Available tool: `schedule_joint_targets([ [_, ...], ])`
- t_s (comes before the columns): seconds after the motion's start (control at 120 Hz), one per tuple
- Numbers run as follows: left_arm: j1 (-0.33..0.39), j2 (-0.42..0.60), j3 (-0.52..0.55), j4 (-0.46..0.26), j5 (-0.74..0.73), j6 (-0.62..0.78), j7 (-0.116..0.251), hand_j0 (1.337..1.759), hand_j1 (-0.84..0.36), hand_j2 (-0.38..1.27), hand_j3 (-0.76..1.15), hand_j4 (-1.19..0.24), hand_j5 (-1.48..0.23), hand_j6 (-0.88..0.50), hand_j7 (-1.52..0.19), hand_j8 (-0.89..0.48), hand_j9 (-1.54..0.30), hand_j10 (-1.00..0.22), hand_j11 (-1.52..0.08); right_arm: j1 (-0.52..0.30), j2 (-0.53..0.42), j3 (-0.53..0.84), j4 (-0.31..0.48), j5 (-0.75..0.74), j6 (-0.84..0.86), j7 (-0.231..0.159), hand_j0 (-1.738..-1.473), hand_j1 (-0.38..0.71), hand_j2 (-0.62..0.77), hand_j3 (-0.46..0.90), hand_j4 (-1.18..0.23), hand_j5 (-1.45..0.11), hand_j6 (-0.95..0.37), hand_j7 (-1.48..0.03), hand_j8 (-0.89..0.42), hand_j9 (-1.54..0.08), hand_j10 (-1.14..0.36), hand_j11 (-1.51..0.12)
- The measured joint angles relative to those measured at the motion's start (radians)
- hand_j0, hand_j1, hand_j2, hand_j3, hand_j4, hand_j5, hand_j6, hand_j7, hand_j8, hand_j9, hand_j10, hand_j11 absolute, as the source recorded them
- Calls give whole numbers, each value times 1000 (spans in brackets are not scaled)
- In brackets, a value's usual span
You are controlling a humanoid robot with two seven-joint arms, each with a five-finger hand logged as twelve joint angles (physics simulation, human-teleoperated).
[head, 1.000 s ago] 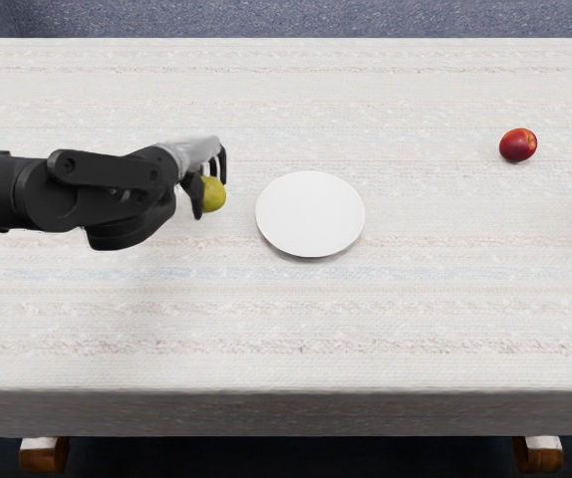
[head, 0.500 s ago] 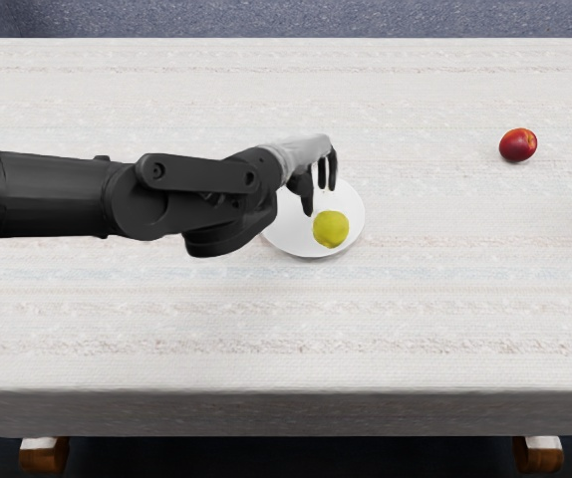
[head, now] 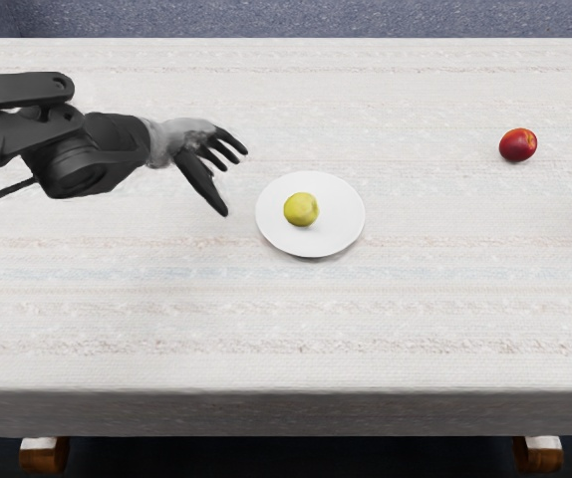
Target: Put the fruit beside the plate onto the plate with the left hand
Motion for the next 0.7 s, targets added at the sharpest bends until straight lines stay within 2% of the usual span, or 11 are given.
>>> schedule_joint_targets([
  [0.158, 114, 219, -104, -27, -176, -357, 0, 1658, 24, 79, 0, -272, -362, -265, -361, -268, -360, -277, -361, 0, 0, 0, 0, 0, 0, 0, -1658, -310, -7, 0, -33, -43, -33, -43, -33, -43, -33, -43],
  [0.25, 156, 311, -140, -29, -232, -473, 0, 1658, 34, 69, 0, -263, -348, -259, -347, -261, -347, -267, -347, 0, 0, 0, 0, 0, 0, 0, -1658, -310, -7, 0, -33, -43, -33, -43, -33, -43, -33, -43],
  [0.375, 242, 398, -174, -24, -319, -530, 0, 1658, 42, 60, 0, -256, -336, -254, -336, -255, -336, -258, -336, 0, 0, 0, 0, 0, 0, 0, -1658, -310, -7, 0, -33, -43, -33, -43, -33, -43, -33, -43],
  [0.508, 370, 406, -256, 6, -354, -548, 0, 1658, 47, 56, 0, -252, -330, -251, -330, -251, -330, -253, -330, 0, 0, 0, 0, 0, 0, 0, -1658, -310, -7, 0, -33, -43, -33, -43, -33, -43, -33, -43],
  [0.7, 395, 418, -317, 158, -380, -554, 0, 1658, 50, 52, 0, -249, -325, -248, -325, -248, -325, -249, -325, 0, 0, 0, 0, 0, 0, 0, -1658, -310, -7, 0, -33, -43, -33, -43, -33, -43, -33, -43],
])
